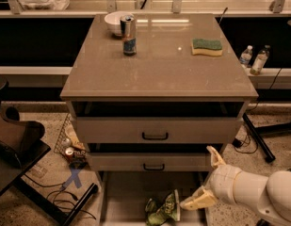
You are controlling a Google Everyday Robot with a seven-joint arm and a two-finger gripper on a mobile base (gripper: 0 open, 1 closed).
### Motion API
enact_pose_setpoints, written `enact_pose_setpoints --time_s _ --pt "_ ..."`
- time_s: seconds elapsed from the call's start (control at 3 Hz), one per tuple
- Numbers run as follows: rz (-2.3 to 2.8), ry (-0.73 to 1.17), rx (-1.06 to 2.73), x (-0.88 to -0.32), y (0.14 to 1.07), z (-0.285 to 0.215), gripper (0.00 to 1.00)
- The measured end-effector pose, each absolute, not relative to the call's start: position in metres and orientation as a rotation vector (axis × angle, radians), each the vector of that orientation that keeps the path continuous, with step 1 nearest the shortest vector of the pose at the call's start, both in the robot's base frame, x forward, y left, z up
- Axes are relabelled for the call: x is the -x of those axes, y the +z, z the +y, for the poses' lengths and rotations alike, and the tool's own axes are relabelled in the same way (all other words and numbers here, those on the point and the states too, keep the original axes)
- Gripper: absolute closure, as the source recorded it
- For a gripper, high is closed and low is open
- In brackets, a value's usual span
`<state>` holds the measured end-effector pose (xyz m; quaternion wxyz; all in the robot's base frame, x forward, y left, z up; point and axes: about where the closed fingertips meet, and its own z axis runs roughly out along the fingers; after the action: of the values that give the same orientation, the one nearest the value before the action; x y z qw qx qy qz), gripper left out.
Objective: Pick green jalapeno chip bag from bottom drawer and place on counter
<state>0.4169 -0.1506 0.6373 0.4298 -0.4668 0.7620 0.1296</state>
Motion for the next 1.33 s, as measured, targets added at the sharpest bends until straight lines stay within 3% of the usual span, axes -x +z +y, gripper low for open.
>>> enact_pose_setpoints --time_s 0.67,1.33 --pt "1.805 0.421 1.208 -0.408 0.517 -0.159 0.0" --pt "1.804 0.465 1.189 -0.404 0.5 -0.152 0.0"
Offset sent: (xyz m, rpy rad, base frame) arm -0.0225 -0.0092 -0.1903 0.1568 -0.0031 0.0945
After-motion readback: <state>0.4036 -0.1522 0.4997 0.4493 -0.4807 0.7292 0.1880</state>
